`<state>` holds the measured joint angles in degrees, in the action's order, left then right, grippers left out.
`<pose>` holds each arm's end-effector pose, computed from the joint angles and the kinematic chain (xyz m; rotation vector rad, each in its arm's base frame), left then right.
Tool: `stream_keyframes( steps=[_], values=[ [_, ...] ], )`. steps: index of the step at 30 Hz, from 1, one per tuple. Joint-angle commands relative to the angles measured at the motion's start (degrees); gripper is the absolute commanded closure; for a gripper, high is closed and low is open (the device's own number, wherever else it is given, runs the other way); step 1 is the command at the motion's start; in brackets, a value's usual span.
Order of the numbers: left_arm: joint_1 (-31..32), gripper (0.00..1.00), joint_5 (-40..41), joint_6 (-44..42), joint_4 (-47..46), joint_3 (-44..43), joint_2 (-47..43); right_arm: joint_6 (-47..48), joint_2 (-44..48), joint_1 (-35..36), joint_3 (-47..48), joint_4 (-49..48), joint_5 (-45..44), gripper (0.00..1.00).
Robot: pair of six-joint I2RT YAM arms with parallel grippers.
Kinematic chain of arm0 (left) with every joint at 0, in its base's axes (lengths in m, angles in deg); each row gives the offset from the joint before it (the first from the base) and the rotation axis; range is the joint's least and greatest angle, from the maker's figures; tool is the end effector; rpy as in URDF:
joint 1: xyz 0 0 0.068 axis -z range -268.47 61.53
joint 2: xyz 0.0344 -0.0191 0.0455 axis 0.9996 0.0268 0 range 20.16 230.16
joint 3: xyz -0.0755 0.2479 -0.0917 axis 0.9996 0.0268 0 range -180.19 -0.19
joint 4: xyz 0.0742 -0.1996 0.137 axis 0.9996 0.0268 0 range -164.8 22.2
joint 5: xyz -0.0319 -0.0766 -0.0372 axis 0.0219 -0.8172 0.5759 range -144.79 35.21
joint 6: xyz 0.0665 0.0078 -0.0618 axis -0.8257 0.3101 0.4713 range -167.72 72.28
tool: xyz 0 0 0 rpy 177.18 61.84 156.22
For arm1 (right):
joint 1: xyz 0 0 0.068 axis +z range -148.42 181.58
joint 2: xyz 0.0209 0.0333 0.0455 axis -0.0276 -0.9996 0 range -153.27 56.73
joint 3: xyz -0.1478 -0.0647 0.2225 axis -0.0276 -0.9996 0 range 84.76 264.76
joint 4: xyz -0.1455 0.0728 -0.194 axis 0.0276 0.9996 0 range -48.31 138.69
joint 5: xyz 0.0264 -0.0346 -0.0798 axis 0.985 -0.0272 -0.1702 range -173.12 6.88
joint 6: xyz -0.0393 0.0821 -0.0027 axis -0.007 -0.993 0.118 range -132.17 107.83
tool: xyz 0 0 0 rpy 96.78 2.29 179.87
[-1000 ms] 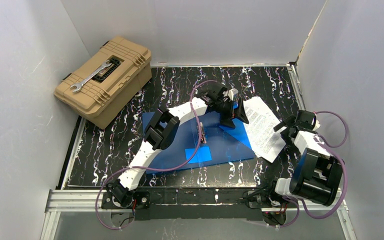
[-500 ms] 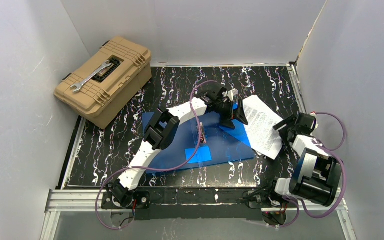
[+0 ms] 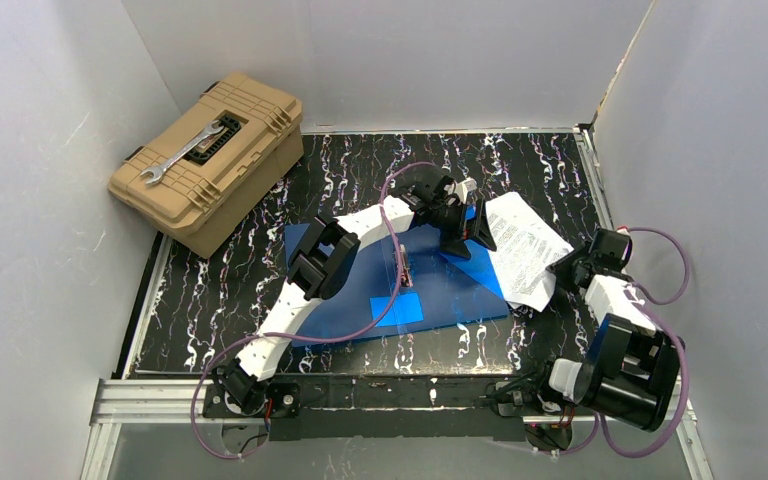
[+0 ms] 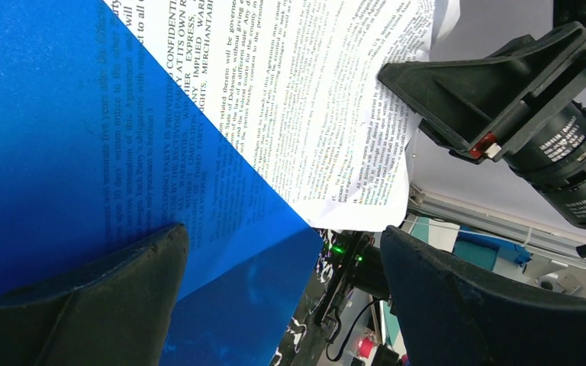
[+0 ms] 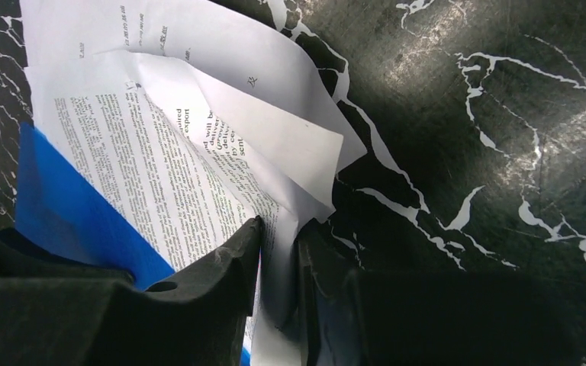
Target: Put the files into the folder
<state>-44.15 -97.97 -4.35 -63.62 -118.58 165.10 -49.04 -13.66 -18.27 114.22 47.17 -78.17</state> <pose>0.3770 -0.4463 0.1326 0.5093 2.5129 -1.5737 0.2427 -0.0801 0.1424 1.0990 2.1232 0.2437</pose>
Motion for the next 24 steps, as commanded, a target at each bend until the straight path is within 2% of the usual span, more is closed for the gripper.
stream_keyframes(
  steps=[1, 8, 14, 16, 18, 20, 24],
  values=[
    [-0.2, 0.04, 1.3, -1.7, 3.0, 2.5, -1.8, 2.1, 3.7, 0.1, 4.0, 5.8, -3.1, 0.69],
    [-0.3, 0.04, 0.9, -1.6, 2.4, 3.5, -2.7, 2.2, 7.4, 0.1, 6.7, 9.0, -4.6, 0.69],
    [-0.5, 0.04, 0.6, -1.6, 2.0, 4.3, -4.2, 2.6, 9.5, 0.1, 8.7, 11.3, -5.8, 0.91],
    [-0.6, 0.04, 0.5, -1.8, 2.2, 4.4, -4.7, 2.5, 10.1, 0.1, 9.7, 12.3, -6.6, 0.94],
    [-0.6, 0.04, 0.6, -2.1, 2.3, 4.5, -5.4, 2.5, 10.6, 0.1, 10.6, 13.3, -7.4, 0.93],
    [-0.7, 0.04, 0.7, -2.3, 2.5, 4.5, -5.9, 2.5, 11.1, 0.1, 11.2, 13.9, -7.8, 0.86],
    [-0.8, 0.04, 0.8, -2.7, 3.1, 4.7, -6.2, 1.9, 11.8, 0.1, 12.1, 14.9, -7.4, 0.8]
  ],
)
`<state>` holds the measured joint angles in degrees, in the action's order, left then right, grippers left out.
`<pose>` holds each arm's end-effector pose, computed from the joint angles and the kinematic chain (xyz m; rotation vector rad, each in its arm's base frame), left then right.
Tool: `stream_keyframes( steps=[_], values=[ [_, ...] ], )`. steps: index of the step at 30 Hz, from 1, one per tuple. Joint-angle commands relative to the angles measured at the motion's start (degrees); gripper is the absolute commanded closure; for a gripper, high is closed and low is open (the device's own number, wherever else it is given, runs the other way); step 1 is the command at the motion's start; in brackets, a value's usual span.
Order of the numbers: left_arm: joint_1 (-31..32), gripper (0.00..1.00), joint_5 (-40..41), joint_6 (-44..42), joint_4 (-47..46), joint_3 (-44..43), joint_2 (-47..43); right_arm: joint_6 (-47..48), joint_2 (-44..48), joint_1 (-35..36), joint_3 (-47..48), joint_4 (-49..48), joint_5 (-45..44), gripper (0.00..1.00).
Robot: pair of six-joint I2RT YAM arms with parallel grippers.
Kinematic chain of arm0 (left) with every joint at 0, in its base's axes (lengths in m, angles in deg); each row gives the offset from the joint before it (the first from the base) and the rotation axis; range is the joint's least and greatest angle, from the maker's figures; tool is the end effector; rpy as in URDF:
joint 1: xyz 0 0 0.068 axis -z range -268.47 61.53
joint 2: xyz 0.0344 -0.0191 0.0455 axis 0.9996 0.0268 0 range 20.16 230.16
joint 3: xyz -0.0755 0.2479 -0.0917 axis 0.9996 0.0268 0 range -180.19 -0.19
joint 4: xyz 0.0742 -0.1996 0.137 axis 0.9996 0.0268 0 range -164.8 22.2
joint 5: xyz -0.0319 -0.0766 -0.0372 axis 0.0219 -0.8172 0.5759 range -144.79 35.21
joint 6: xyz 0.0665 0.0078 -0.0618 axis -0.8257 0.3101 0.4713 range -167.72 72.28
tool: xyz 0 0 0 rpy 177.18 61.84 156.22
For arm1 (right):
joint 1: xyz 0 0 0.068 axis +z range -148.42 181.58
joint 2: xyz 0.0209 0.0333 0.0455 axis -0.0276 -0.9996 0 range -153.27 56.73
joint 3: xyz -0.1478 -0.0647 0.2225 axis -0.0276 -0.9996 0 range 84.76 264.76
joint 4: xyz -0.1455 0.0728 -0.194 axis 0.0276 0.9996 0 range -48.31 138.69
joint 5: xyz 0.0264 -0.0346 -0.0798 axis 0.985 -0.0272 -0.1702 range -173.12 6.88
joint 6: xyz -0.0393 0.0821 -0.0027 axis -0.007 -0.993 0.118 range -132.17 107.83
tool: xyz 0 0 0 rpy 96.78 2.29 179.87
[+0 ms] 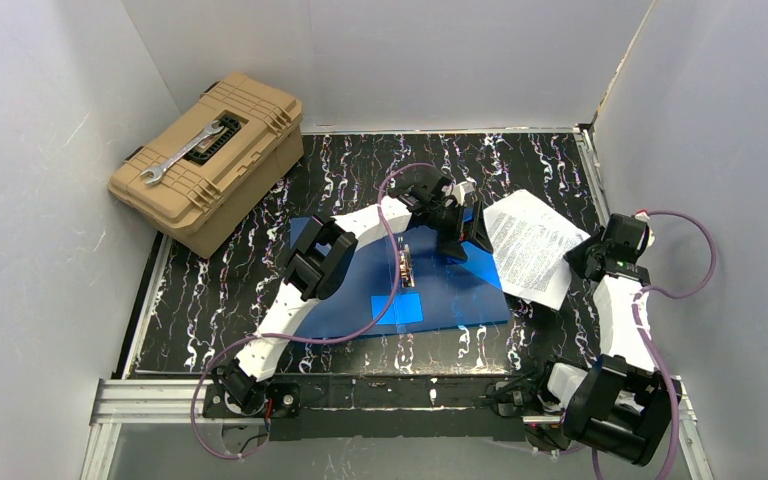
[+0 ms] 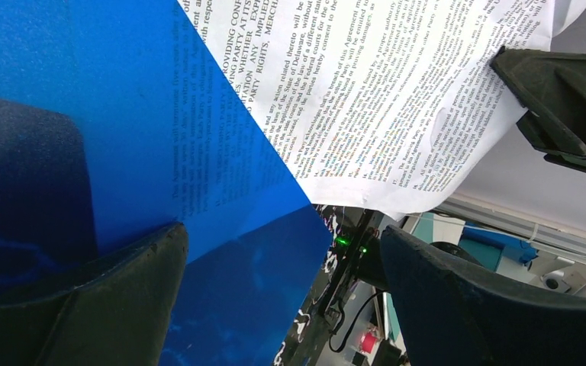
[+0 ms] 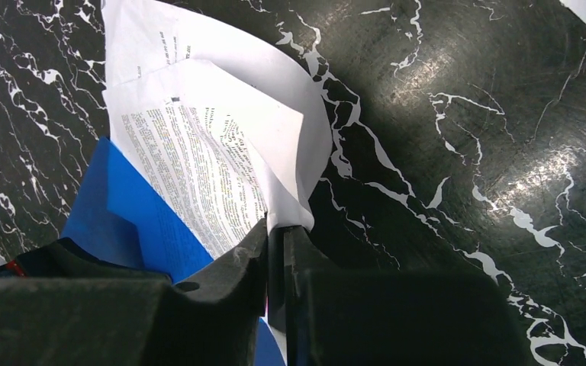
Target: Put the files into the folder
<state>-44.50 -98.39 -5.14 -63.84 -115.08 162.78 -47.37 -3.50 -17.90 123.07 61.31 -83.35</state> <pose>0.3728 -0.4379 0.1350 0.5162 2.5226 -1.5688 0.2317 -0.0822 0.2089 1.0579 2.0419 0.1370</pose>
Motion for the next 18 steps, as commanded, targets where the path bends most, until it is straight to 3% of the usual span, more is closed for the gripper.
stream_keyframes(
  steps=[1, 7, 10, 18],
  values=[
    [-0.4, 0.04, 1.3, -2.0, 3.4, 1.3, -4.0, 0.1, 1.7, -0.3, 3.6, 1.1, -2.1, 0.8],
    [-0.5, 0.04, 1.2, -2.0, 2.9, 2.5, -4.8, -0.2, 2.7, -0.3, 5.9, 3.0, -2.3, 0.91],
    [-0.6, 0.03, 1.2, -2.0, 2.9, 2.5, -5.0, -0.2, 3.1, -0.3, 7.5, 4.5, -3.0, 0.84],
    [-0.6, 0.04, 1.0, -2.2, 3.1, 2.5, -5.4, -0.3, 3.8, -0.3, 10.5, 7.1, -2.4, 0.83]
  ],
)
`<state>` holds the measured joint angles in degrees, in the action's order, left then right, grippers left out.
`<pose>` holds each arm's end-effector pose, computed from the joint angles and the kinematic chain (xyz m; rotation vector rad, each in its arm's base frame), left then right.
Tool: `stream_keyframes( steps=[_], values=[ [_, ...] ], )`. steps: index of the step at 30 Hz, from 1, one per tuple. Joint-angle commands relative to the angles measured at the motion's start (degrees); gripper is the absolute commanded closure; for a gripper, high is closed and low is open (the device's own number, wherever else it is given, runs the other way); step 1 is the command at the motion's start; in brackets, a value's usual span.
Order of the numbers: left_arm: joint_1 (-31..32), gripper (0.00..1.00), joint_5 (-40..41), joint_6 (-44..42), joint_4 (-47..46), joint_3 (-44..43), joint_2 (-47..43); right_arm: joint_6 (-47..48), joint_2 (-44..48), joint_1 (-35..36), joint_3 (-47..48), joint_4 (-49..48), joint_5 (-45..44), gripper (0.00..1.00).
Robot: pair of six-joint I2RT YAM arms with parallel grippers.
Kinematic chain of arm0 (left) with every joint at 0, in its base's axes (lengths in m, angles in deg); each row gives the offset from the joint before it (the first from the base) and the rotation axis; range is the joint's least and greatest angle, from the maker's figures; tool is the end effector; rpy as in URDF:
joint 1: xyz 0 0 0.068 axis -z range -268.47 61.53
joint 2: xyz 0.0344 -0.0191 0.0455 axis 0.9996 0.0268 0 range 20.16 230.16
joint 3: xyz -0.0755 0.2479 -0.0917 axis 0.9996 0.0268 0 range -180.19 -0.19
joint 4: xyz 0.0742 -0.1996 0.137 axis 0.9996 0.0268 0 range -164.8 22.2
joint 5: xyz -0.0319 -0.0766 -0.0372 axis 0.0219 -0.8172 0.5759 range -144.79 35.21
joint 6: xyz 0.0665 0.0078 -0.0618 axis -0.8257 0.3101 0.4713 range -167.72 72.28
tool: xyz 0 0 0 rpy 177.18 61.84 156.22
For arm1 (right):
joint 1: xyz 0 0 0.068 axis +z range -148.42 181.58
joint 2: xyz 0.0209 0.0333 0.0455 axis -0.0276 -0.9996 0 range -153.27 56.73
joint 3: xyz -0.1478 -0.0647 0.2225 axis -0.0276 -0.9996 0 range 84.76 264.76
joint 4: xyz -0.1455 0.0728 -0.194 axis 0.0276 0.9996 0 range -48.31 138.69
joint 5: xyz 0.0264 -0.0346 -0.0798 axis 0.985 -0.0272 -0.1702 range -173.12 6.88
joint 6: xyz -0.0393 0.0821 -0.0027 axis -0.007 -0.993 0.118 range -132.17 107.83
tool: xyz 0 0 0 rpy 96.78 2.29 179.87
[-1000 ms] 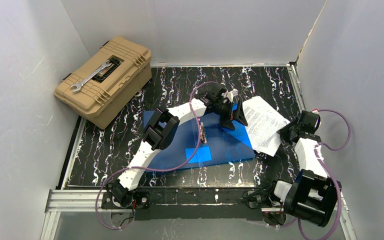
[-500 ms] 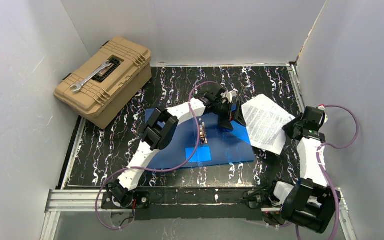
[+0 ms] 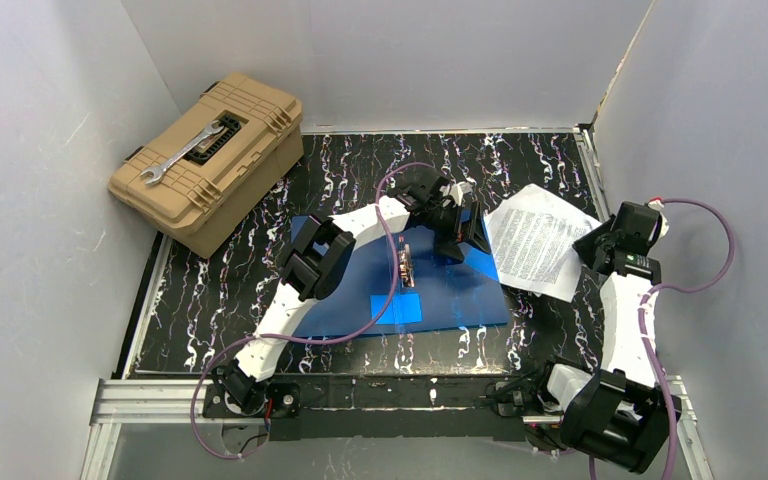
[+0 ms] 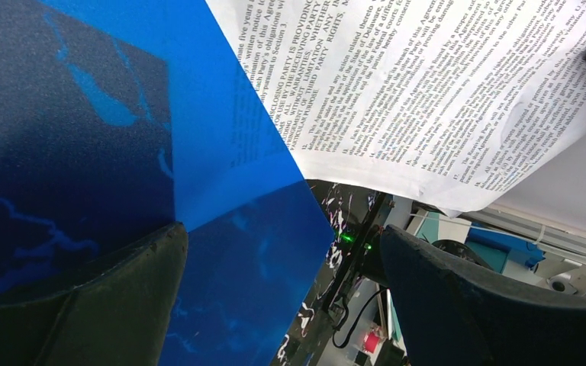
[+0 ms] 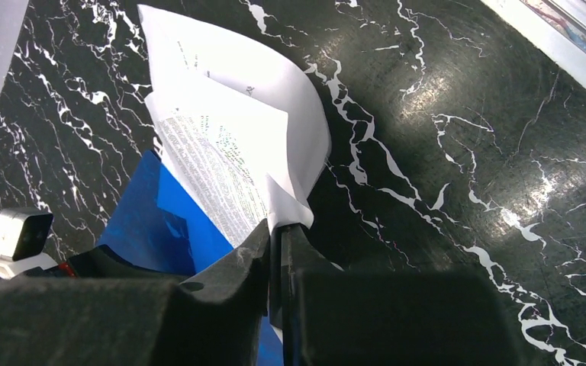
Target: Put the files into the folder
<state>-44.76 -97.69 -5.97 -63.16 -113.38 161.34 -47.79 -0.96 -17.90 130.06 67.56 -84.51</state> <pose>0.3715 -0.4320 0.1370 0.5124 2.5315 -1.5433 0.2289 -0.0830 0.2501 1.0482 1.9811 0.1257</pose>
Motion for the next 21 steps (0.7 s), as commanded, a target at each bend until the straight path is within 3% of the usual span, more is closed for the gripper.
stream_keyframes(
  steps=[1, 8, 12, 18, 21],
  values=[
    [-0.5, 0.04, 0.3, -1.4, 2.6, 0.9, -4.1, 0.2, 1.3, -0.3, 3.6, 1.1, -1.3, 0.81],
    [-0.7, 0.04, -0.1, -1.3, 1.8, 2.1, -4.9, 0.2, 2.0, -0.3, 5.5, 3.0, -1.2, 0.75],
    [-0.7, 0.04, -0.4, -1.1, 1.4, 2.5, -5.2, 0.3, 2.8, -0.3, 6.1, 3.7, -1.4, 0.83],
    [-0.8, 0.04, -0.4, -1.5, 1.9, 2.5, -6.3, 0.2, 3.5, -0.3, 8.6, 5.1, -1.9, 0.82],
    [-1.0, 0.03, -0.3, -2.1, 2.6, 2.2, -7.3, 0.2, 3.8, -0.3, 10.8, 5.7, -2.0, 0.9]
  ],
)
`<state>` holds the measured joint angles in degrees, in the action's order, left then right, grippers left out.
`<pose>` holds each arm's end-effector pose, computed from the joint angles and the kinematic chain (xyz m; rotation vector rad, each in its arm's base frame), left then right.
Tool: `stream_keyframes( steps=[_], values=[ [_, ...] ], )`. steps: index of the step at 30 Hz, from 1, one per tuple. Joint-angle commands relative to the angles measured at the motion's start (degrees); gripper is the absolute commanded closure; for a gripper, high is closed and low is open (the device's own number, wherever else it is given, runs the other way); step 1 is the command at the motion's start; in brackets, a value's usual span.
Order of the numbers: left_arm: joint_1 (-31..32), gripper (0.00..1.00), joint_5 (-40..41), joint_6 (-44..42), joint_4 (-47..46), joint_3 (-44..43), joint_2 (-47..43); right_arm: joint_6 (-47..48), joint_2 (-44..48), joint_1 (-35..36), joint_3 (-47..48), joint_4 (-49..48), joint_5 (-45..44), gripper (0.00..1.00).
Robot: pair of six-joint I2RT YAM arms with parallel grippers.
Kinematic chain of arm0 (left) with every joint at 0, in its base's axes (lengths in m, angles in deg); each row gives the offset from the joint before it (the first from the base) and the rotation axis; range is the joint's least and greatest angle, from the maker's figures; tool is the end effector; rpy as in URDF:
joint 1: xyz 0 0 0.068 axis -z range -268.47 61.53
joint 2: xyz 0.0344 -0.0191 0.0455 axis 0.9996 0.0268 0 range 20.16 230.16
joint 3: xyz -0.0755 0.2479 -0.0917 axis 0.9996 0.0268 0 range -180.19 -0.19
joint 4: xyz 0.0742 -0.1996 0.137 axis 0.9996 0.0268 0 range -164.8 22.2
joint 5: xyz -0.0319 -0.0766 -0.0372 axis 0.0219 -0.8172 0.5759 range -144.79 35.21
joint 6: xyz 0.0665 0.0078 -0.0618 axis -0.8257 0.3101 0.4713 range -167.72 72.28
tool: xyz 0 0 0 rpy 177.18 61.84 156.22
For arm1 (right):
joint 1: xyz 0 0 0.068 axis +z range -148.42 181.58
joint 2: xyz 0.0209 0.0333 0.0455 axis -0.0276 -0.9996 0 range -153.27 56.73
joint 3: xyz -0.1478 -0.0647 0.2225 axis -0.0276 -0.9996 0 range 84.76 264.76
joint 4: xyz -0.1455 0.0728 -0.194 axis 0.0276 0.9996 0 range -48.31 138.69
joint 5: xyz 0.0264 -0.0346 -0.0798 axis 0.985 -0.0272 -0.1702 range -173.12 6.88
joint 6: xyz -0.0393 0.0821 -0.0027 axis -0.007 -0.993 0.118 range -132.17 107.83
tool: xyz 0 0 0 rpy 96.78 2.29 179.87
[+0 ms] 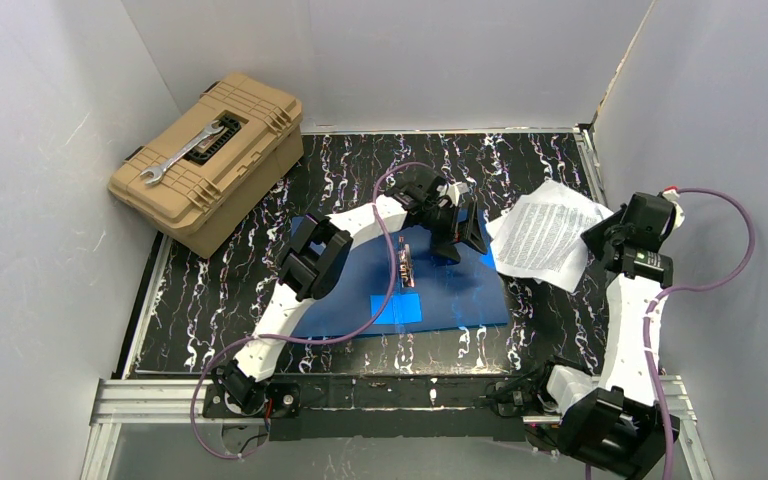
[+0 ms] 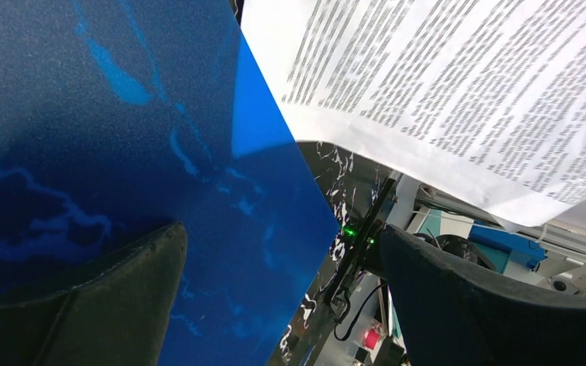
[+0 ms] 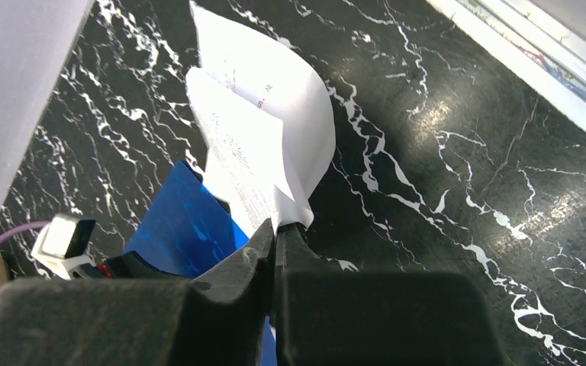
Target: Put the files into the folder
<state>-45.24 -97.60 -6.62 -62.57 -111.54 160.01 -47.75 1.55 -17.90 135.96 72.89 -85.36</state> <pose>0.3708 -0.4247 0.1377 0.5063 2.5452 -1.5282 0.2204 -0.0813 0.2859 1.0302 1.9288 0.1165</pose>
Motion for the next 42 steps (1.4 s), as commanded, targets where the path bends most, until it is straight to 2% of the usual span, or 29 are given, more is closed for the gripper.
stream_keyframes(
  steps=[1, 4, 5, 8, 10, 14, 19, 29, 35, 42],
  values=[
    [-0.5, 0.03, -0.3, -1.6, 2.3, 0.3, -6.3, 0.2, 1.4, -0.3, 5.8, 0.8, -1.4, 0.9],
    [-0.8, 0.03, 0.0, -2.1, 3.2, 0.5, -7.5, 0.3, 1.4, -0.3, 8.2, 1.8, -1.7, 0.83],
    [-0.8, 0.03, 0.0, -2.1, 3.3, 0.7, -8.0, 0.4, 1.2, -0.3, 8.8, 2.2, -1.6, 0.83],
    [-1.0, 0.03, -0.2, -1.9, 2.8, 1.7, -9.8, 0.4, 1.8, -0.3, 10.2, 2.9, -0.6, 0.95],
    [-1.1, 0.03, -0.6, -1.3, 2.1, 2.6, -11.0, -0.2, 2.6, -0.3, 10.9, 2.7, 0.0, 0.98],
    [-1.1, 0.03, -1.0, -0.6, 1.6, 4.0, -13.5, -1.5, 2.9, -0.3, 13.1, 2.9, 1.8, 0.99],
    [-1.4, 0.03, -0.8, 1.2, 0.4, 7.2, -17.9, -5.3, 3.8, -0.3, 13.5, 0.7, 8.4, 0.99],
    [-2.9, 0.02, 1.5, 17.1, -16.3, 23.5, -31.1, -11.6, 5.6, -0.3, 17.1, -3.1, 18.4, 0.99],
    [-2.9, 0.02, 6.2, 23.1, -19.8, 27.6, -36.7, -16.7, 6.2, -0.3, 17.4, -5.8, 22.5, 0.99],
    [-2.9, 0.02, 10.1, 30.1, -25.1, 27.9, -38.5, -22.1, 6.5, -0.2, 17.2, -9.4, 27.6, 0.99]
  ],
)
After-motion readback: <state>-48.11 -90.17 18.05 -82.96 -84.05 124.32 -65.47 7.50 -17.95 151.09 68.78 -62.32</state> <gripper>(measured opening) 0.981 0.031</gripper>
